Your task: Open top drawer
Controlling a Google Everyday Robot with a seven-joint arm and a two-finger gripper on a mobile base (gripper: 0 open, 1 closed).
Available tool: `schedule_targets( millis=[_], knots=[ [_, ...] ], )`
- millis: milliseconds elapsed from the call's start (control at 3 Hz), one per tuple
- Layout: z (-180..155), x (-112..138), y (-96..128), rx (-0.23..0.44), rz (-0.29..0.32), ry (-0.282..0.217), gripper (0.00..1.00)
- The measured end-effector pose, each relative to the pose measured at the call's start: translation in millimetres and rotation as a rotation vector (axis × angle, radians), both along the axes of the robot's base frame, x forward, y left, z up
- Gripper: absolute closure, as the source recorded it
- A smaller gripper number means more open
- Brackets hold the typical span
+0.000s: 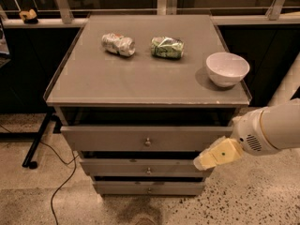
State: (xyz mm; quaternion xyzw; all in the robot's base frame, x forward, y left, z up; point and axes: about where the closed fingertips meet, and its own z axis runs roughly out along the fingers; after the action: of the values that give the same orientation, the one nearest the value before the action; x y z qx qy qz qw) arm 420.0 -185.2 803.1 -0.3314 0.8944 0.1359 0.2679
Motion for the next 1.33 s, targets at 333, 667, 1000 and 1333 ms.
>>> schedule_targets(
  millis=[333,667,1000,1333],
  knots=[
    [4.1,-2.2,-0.5,-0.007,0.004,-0.019,0.00],
    [-3.8,-5.6,4.6,0.042,0.038,-0.034,0.00],
    [-19.3,-3.8,15.4,0.122,0.087,-0.042,0.00],
    [-33.9,1.9,27.3,0.196,0.115,-0.053,0.00]
  ],
)
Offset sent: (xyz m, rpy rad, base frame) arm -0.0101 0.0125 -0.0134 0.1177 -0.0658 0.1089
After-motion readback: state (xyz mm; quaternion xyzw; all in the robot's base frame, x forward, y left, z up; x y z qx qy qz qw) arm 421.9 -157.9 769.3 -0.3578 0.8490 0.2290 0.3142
